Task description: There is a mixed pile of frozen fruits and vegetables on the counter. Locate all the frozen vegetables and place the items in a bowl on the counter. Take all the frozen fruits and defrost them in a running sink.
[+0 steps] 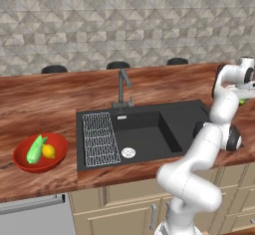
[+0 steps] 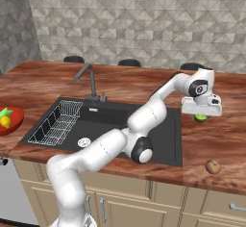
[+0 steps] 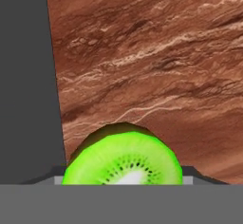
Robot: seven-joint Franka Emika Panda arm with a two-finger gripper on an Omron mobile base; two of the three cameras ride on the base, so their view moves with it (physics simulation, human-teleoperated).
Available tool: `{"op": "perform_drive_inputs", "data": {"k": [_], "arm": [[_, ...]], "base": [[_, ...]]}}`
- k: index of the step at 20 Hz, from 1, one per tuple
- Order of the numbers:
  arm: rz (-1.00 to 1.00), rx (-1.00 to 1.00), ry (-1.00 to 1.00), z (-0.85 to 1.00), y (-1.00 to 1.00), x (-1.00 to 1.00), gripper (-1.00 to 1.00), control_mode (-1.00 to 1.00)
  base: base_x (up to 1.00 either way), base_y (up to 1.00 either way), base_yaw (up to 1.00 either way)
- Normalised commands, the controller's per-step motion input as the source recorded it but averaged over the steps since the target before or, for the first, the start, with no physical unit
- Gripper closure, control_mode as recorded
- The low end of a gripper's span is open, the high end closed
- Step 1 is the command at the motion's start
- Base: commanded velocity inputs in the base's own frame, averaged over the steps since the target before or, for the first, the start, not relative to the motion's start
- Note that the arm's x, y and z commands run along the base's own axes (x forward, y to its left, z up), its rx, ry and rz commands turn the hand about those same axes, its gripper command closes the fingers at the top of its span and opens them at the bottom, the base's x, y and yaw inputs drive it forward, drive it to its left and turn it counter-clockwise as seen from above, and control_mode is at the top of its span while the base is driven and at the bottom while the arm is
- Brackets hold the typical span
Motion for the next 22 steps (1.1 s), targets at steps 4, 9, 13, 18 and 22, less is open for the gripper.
{"op": "perform_drive_inputs", "data": {"k": [4,9,13,18,22], "arm": [[0.0,-0.16,0.11,0.18,1.0,-0.54,1.0,-1.0],[0.0,-0.03,0.31,0.25,1.0,-0.4,1.0,-1.0],[0.0,0.14,0.37,-0.03,0.88,-0.47,1.0,-1.0],[-0.15,0.36,0.12,-0.01,0.32,-0.55,1.0,-1.0],[-0.13,0.38,0.05,0.09,0.35,-0.57,1.0,-1.0]], "base": [[0.0,0.0,0.0],[0.0,0.0,0.0],[0.0,0.0,0.0],[0.0,0.0,0.0],[0.0,0.0,0.0]]}}
